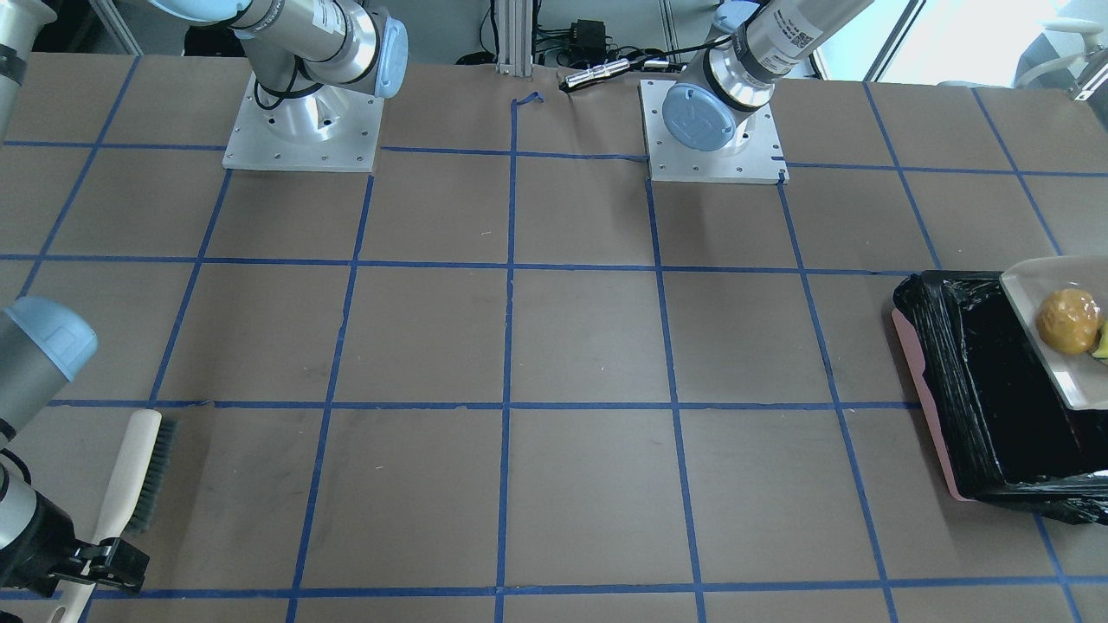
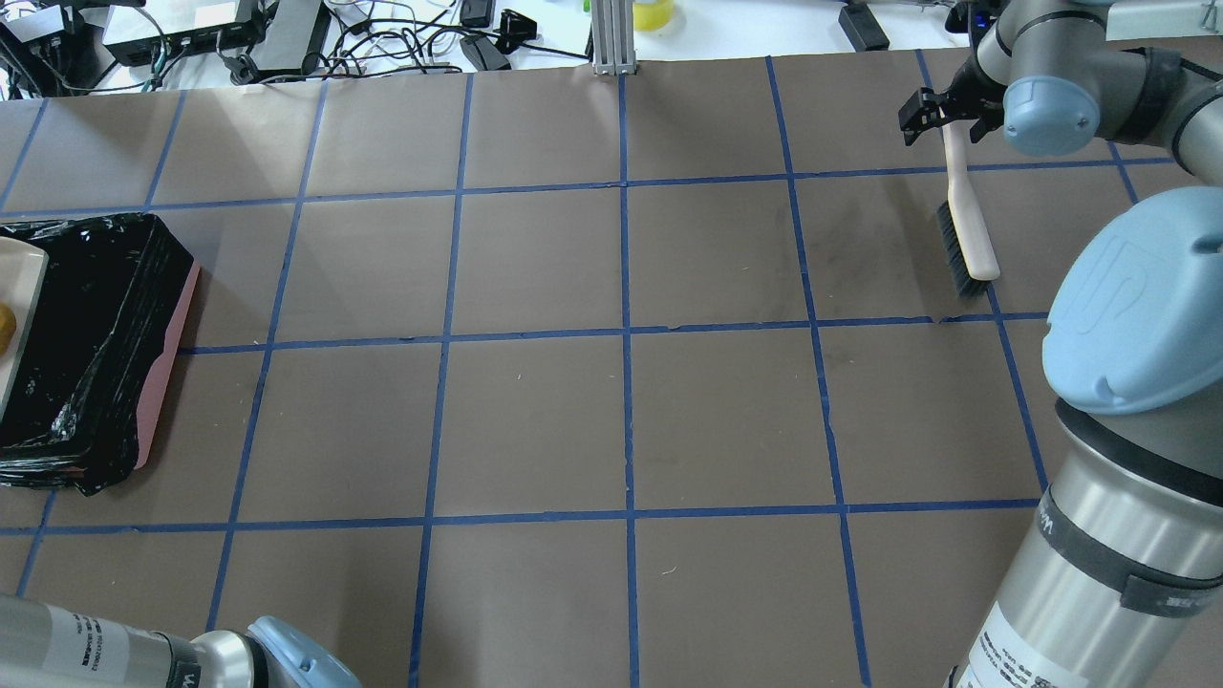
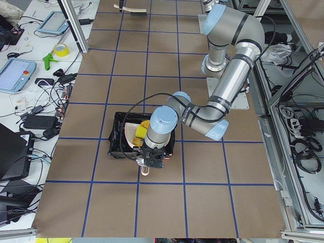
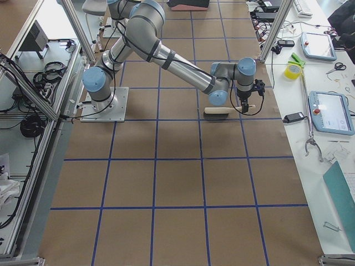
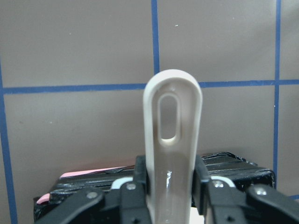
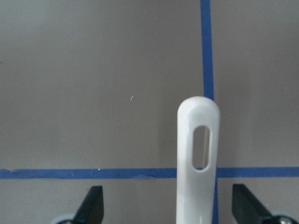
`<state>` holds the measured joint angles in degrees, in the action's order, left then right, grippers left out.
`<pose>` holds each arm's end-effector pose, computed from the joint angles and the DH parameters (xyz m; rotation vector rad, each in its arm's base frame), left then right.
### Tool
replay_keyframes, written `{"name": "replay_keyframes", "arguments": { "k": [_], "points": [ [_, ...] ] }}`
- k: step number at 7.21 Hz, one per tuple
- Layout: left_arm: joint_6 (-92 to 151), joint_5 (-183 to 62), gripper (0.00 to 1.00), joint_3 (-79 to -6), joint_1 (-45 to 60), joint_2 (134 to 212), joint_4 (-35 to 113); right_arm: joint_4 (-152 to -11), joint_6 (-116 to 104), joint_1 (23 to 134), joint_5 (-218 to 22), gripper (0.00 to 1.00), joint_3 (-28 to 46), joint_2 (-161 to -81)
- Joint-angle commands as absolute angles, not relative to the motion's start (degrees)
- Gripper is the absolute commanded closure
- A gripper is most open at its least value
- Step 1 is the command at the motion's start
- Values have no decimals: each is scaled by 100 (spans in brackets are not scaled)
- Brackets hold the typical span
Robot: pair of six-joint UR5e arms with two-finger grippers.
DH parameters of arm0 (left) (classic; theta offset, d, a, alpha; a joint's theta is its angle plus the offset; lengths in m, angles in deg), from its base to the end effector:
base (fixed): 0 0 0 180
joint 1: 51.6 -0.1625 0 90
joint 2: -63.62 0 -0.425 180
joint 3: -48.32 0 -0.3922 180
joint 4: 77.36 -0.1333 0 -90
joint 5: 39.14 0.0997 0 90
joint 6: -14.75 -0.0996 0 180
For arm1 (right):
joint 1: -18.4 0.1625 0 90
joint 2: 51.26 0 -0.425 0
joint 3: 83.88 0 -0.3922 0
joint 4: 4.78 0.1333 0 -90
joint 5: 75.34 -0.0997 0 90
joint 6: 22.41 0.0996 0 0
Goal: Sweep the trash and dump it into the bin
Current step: 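Hold the dustpan over the black trash bag with the left gripper, then tilt the dustpan to dump debris into the bag while the right releases the brush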
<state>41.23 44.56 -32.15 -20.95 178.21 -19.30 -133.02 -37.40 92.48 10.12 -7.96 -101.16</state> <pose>0.5112 -0.4706 0.3813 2.0801 -2.2743 0.4866 -0.0685 -0.7548 0.2396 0.0120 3.1023 -0.3529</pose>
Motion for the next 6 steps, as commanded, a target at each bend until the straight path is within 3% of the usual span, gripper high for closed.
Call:
{"name": "replay_keyframes", "arguments": {
  "k": [1,3,6],
  "points": [
    [3762,4672,100,-3263,-1919,17867,-2773,-12385,-3770,9241,1018,1,-803,-10615],
    [3690,5013,100,-3386,-1428,17779,-3154,-11050,-3709,9302,1017,0,-829,-11432],
    [3332,5359,100,-3596,-898,17735,-4085,-10534,-3098,9713,1009,0,-847,-12128]
  ]
}}
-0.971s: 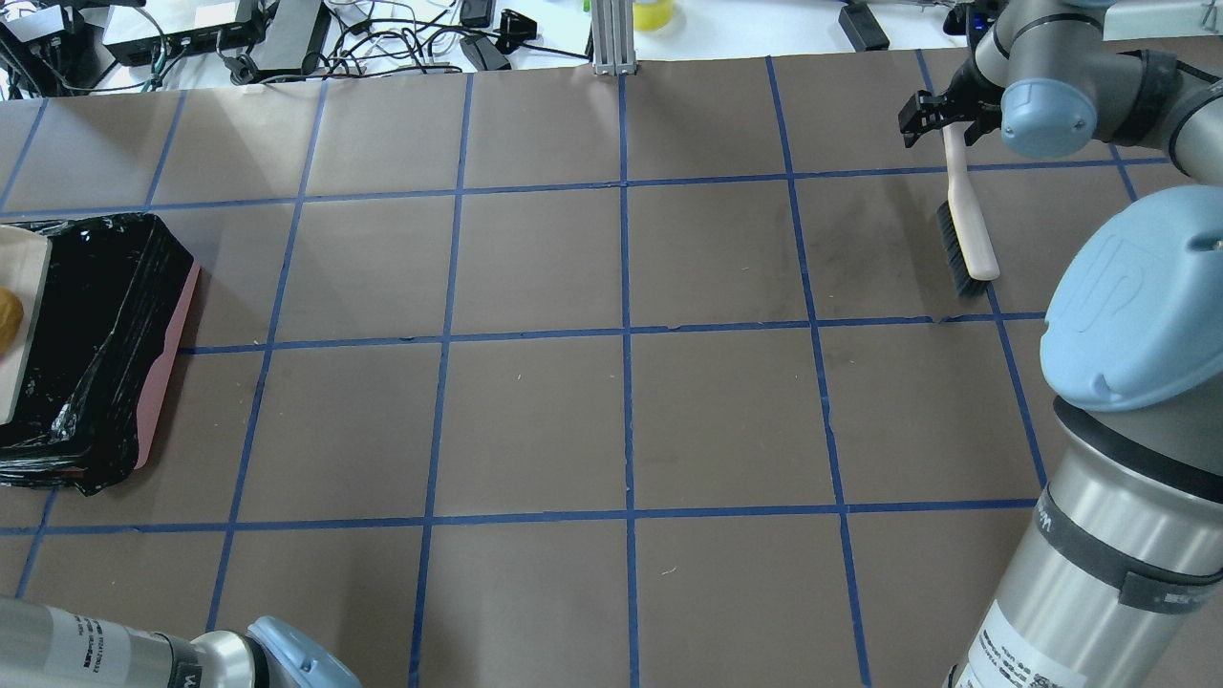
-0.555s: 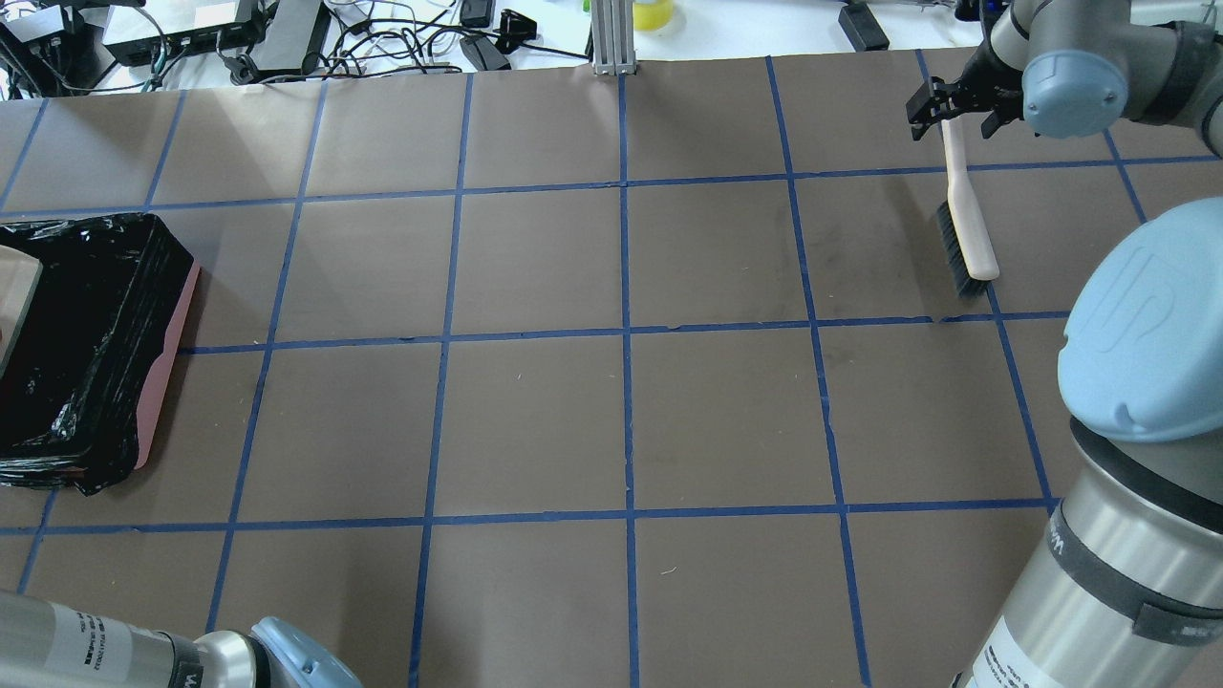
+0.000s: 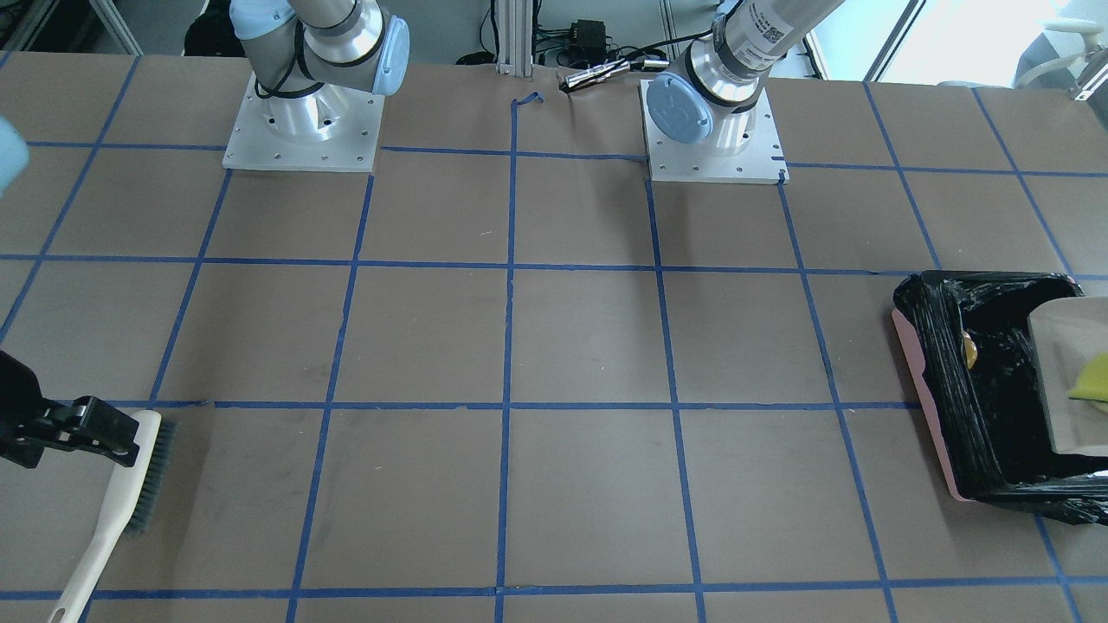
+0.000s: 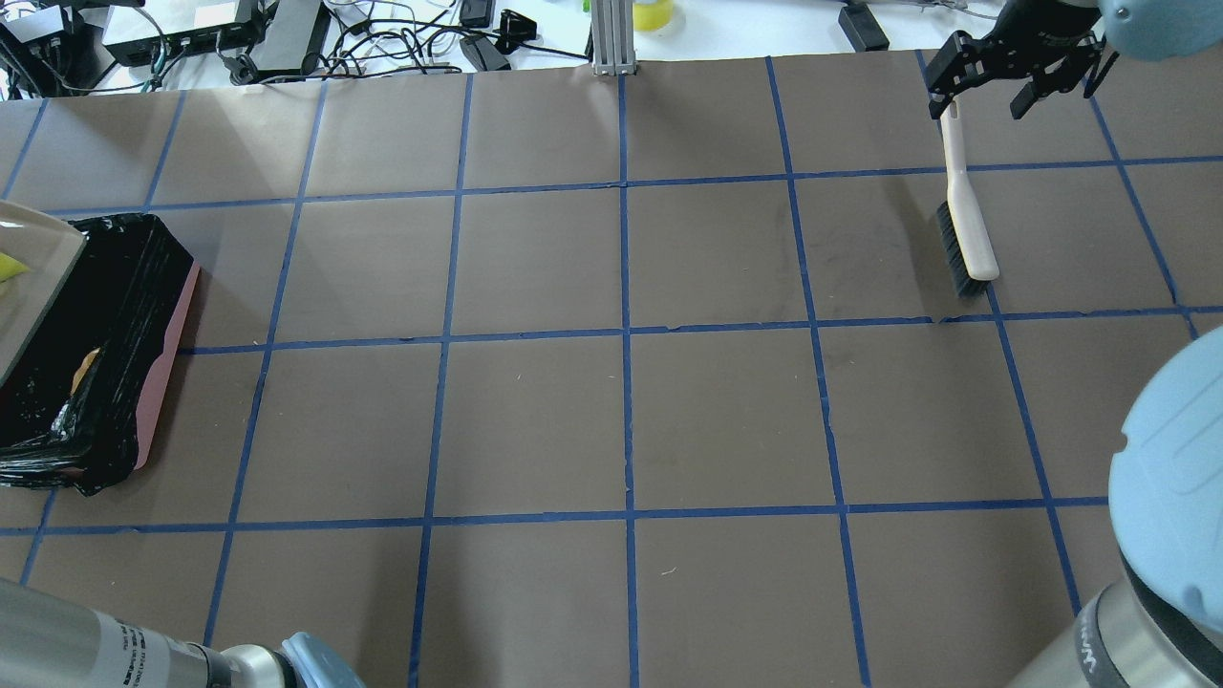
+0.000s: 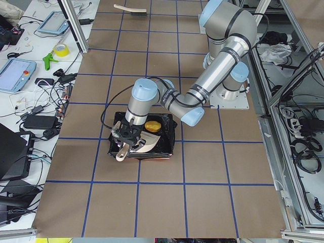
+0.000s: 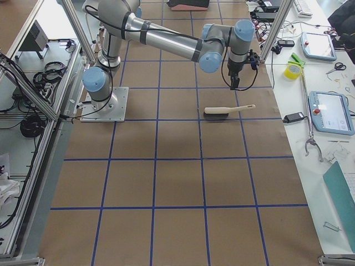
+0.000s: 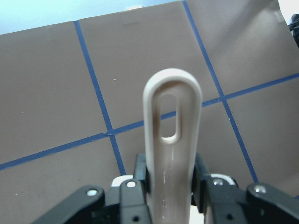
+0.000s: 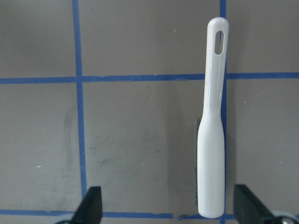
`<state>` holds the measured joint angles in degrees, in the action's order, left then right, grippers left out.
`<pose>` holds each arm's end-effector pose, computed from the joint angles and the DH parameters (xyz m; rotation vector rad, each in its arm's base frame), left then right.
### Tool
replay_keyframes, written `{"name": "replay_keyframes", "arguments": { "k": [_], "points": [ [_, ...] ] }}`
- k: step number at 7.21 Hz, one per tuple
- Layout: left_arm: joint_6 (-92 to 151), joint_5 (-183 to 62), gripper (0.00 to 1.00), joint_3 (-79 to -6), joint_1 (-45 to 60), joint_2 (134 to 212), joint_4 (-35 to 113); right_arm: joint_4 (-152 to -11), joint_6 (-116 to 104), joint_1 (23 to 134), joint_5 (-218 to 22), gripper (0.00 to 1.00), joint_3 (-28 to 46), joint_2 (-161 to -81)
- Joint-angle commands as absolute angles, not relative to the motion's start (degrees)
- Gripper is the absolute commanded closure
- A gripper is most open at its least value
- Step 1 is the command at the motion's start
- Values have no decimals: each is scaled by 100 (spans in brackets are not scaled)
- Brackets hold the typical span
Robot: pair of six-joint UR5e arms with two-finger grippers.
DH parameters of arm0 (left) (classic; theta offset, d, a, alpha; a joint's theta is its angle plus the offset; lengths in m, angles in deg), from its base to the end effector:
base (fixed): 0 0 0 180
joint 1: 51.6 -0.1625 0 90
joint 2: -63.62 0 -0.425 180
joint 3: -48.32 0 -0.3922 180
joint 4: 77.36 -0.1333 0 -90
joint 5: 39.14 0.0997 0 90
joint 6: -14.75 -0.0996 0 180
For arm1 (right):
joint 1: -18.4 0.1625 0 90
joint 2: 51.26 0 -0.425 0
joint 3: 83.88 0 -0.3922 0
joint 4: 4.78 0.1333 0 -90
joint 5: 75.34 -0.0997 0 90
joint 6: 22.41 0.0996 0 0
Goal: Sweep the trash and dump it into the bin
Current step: 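Tilt the dustpan to dump debris into the bag while the right releases the brush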
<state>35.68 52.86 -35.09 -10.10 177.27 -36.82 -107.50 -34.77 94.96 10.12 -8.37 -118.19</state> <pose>0.4255 -0.5498 0.4061 -1.6448 2.3485 -0.7971 -0.0163 -0.6757 0.4032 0.0246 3.0774 -0.1357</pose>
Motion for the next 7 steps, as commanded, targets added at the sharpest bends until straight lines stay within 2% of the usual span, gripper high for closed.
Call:
{"name": "replay_keyframes", "arguments": {
  "k": [1,4,7],
  "points": [
    [3295,5359,100,-3675,-898,17683,-4132,-10524,-2946,9915,1000,0,-864,-12322],
    [2744,5359,100,-3685,-863,17604,-4603,-9667,-2839,9979,823,0,-864,-13025],
    [1854,5280,100,-3720,-845,17411,-4957,-8479,-2472,10733,1675,0,-663,-13632]
  ]
}}
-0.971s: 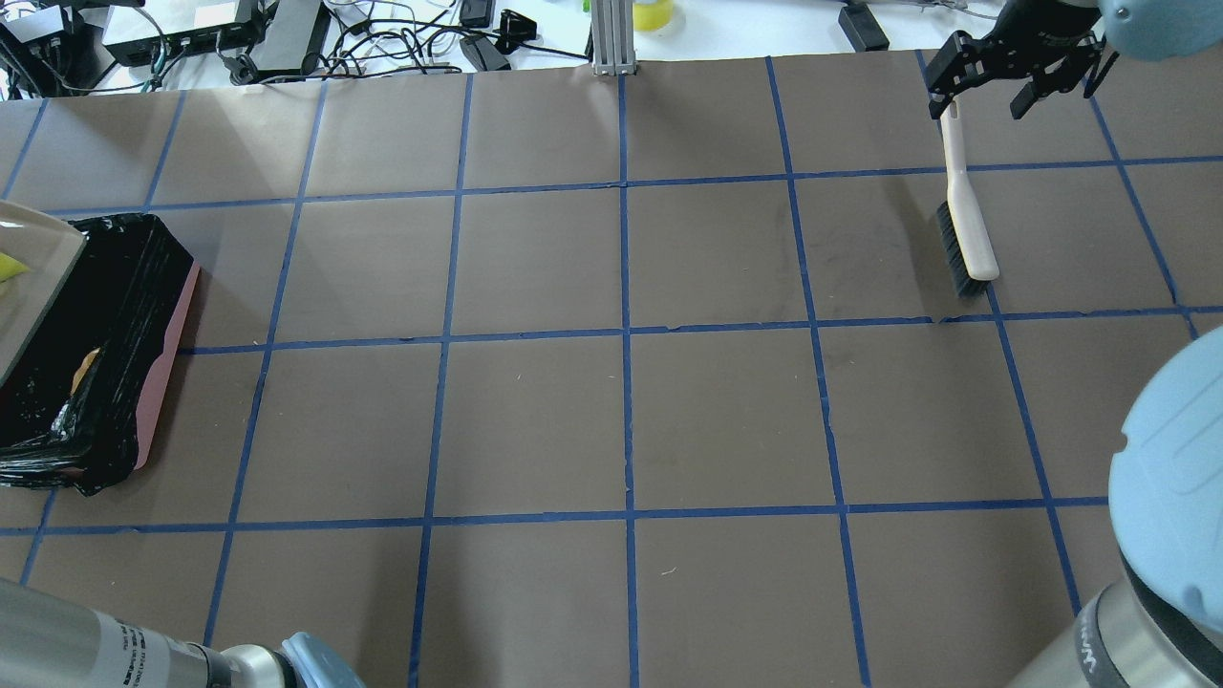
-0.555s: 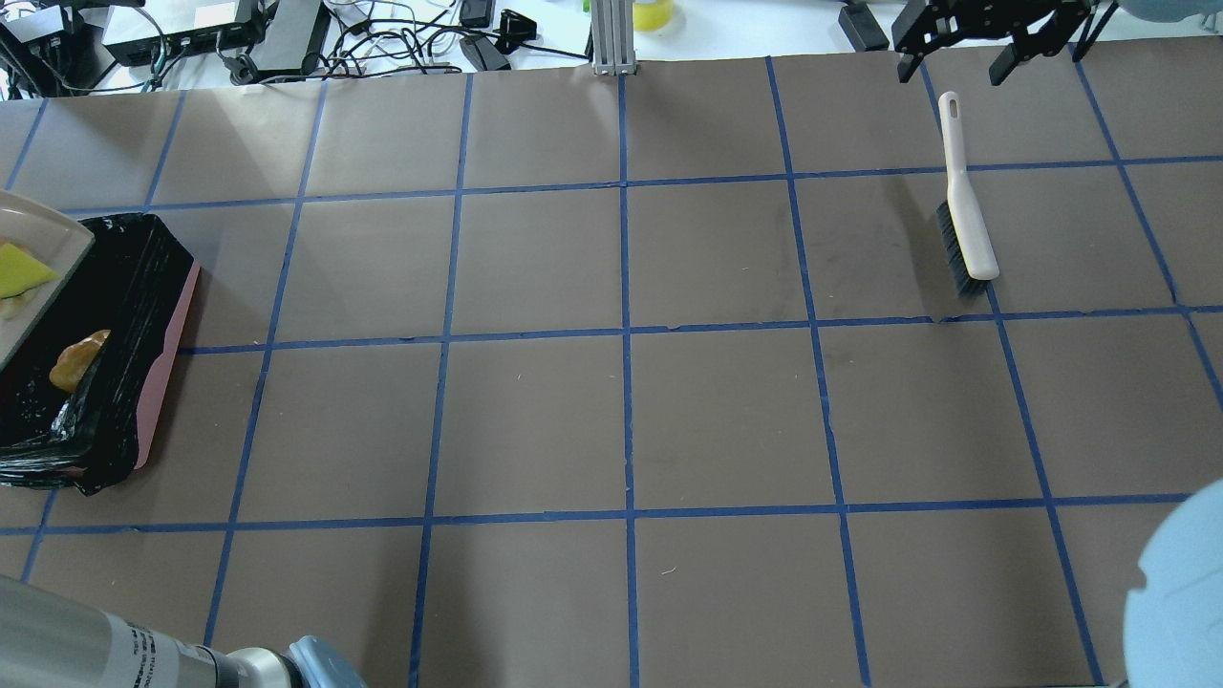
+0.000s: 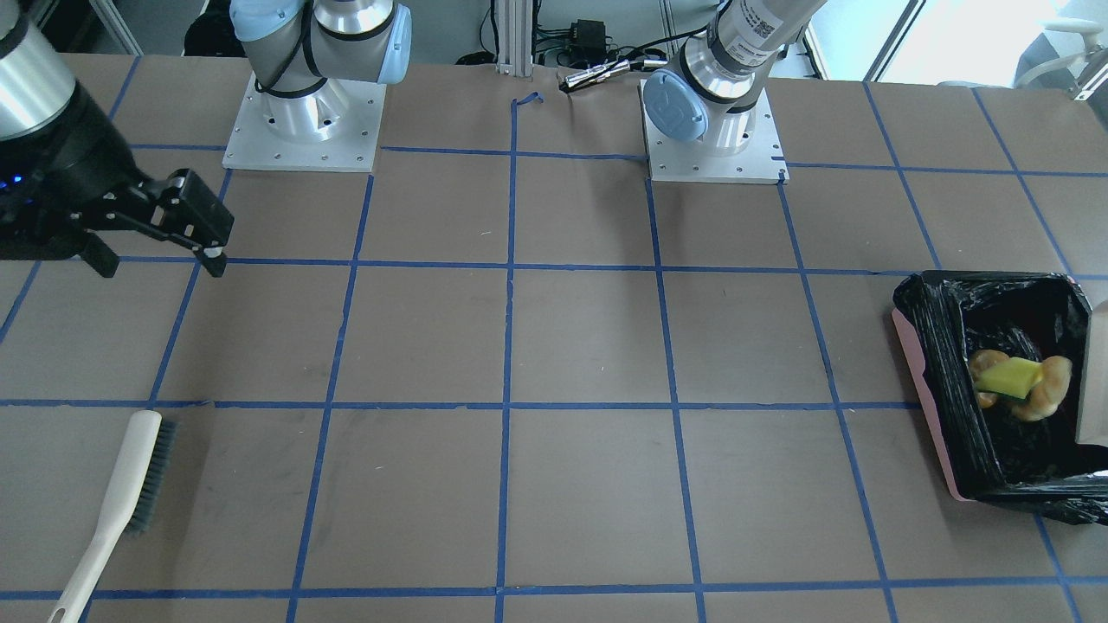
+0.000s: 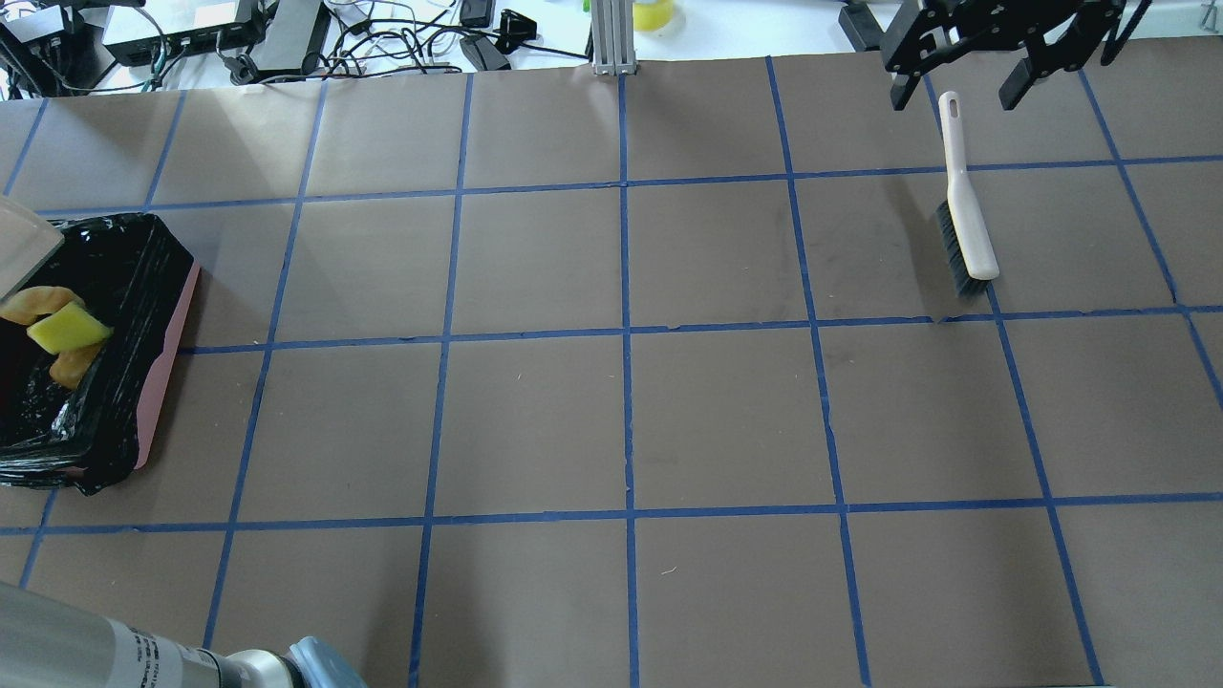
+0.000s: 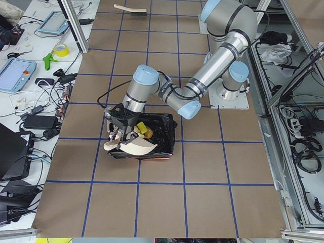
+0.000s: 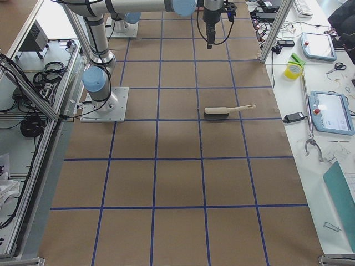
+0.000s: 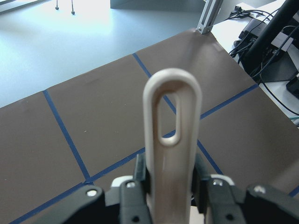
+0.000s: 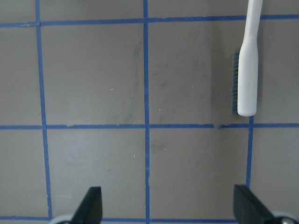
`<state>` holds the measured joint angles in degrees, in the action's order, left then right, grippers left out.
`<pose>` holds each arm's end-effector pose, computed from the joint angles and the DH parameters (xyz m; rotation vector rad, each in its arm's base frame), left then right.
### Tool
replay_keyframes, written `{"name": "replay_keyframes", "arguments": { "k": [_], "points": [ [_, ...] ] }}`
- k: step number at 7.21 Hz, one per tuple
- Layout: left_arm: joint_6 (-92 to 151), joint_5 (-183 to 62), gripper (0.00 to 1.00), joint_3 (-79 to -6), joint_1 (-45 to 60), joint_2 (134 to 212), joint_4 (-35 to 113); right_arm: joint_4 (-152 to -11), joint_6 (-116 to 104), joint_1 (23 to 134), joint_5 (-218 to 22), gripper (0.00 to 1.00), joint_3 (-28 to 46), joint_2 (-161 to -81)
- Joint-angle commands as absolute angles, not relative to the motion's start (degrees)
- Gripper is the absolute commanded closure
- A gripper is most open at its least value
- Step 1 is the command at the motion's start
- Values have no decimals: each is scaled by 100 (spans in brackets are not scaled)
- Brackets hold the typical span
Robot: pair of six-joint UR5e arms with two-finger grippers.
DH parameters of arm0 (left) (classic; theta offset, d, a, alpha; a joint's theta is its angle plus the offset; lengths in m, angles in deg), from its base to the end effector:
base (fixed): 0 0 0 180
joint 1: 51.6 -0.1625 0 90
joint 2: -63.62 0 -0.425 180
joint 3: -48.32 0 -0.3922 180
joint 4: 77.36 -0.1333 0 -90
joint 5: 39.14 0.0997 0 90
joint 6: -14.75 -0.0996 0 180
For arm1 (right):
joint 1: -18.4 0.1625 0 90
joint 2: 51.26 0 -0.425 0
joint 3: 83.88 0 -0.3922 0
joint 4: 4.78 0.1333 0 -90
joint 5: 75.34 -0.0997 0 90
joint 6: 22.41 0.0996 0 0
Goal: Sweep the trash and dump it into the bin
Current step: 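Tilt the dustpan to dump debris into the bag while the right releases the brush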
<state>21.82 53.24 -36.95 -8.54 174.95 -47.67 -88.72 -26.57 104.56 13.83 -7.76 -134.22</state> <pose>0.4023 -0.5527 0.4433 -1.2337 2.3718 -0.9891 0.0981 -0.5503 0.5328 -0.0089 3.1280 -0.0228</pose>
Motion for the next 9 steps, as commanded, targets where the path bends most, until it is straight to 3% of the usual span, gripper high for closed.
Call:
{"name": "replay_keyframes", "arguments": {
  "k": [1,4,9],
  "points": [
    [1844,5280,100,-3764,-845,17358,-4967,-8572,-2591,10735,1633,0,-471,-13712],
    [1967,5376,100,-3694,-128,17112,-4740,-8678,-2857,10726,1599,0,-74,-13958],
    [4677,5631,100,-3720,1235,16662,-3017,-8898,-2663,10700,1246,0,94,-13976]
  ]
}}
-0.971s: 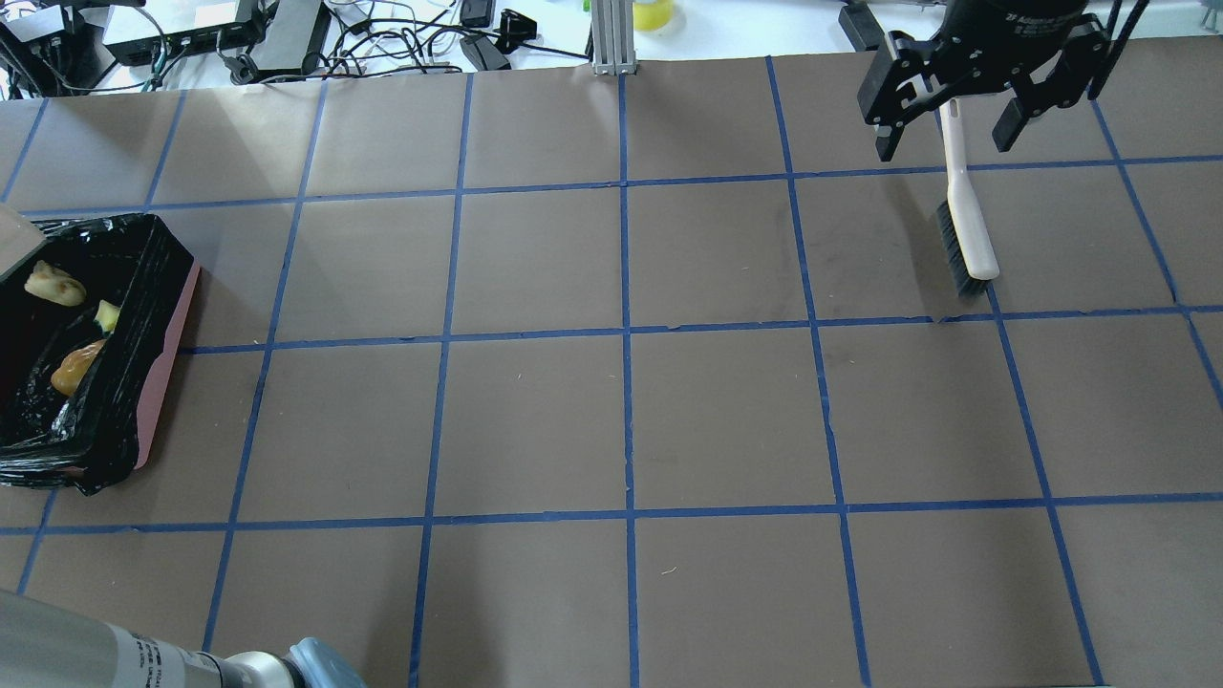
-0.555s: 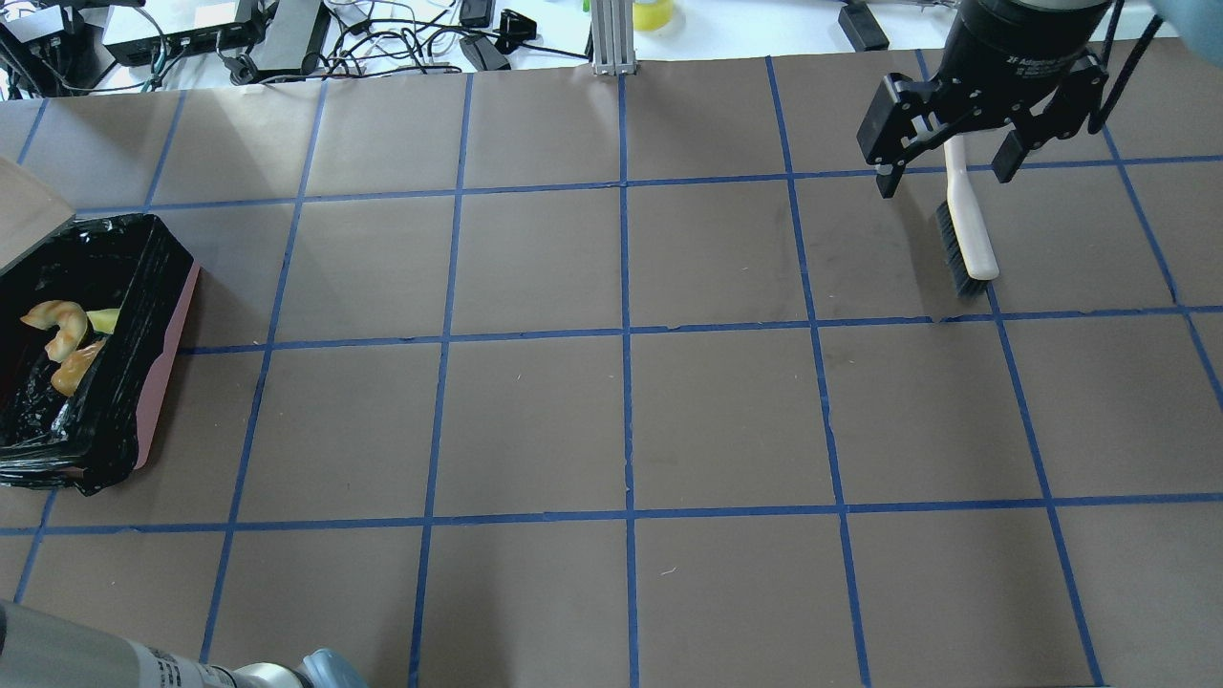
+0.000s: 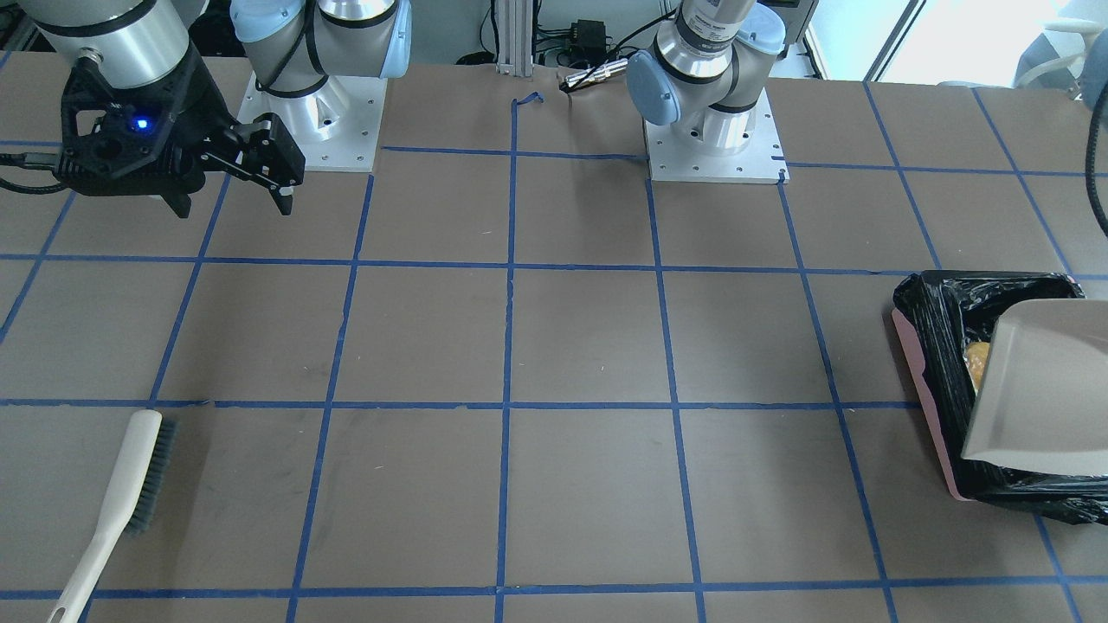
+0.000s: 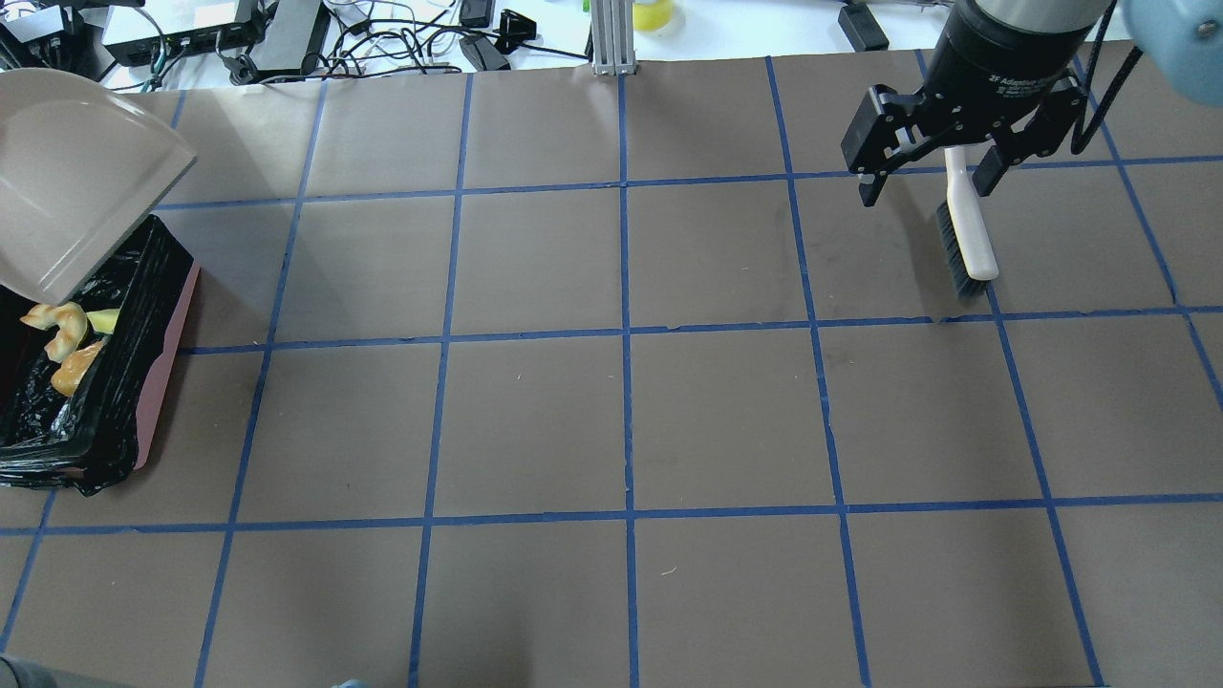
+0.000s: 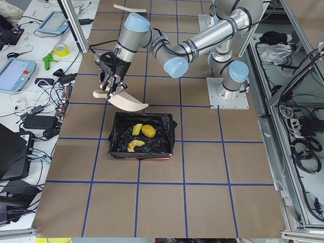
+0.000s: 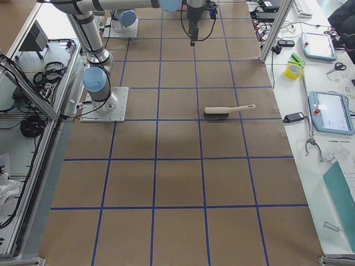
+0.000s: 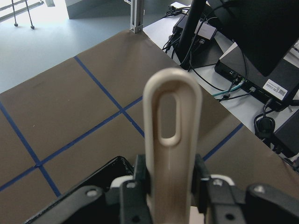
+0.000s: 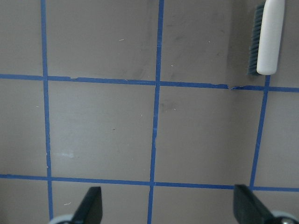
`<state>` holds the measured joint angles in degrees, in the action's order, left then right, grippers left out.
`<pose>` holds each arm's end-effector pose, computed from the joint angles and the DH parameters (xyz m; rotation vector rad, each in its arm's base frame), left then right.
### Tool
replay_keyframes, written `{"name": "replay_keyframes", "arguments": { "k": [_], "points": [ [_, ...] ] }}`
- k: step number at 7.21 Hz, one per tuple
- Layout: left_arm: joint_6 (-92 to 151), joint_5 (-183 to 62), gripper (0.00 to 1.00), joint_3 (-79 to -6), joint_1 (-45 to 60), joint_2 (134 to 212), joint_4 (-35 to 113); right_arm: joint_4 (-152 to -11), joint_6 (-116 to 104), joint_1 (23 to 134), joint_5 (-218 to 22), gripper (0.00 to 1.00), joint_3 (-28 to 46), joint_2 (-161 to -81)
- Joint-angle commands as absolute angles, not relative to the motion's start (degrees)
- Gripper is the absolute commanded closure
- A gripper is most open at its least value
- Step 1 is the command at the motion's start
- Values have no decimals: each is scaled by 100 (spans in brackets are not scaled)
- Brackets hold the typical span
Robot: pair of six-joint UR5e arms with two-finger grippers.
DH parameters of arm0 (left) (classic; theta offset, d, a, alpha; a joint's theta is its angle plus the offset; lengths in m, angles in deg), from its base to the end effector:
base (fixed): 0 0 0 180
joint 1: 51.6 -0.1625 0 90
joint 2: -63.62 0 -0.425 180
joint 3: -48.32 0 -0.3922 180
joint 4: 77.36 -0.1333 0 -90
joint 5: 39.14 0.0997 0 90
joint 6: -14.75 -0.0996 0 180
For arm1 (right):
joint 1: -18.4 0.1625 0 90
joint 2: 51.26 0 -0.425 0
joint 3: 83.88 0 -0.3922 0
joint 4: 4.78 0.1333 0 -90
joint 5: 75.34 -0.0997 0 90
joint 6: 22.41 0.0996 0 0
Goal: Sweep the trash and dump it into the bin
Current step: 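Bring the empty dustpan back and lower it onto the table with the left gripper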
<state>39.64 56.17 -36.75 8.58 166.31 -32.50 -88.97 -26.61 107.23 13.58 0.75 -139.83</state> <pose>0.2014 -0.6008 0.5059 -1.3580 2.5270 -0.9637 0.1250 -0.5009 0.5115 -0.0820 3.1198 0.0495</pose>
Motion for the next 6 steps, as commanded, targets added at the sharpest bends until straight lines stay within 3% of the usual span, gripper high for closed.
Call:
{"name": "replay_keyframes", "arguments": {
  "k": [1,6],
  "points": [
    [5658,5596,100,-3790,1516,16759,-2659,-8898,-2672,10682,1263,0,94,-13976],
    [8579,5526,100,-4054,2476,17487,-2515,-8872,-2716,10691,1264,0,120,-13976]
  ]
}}
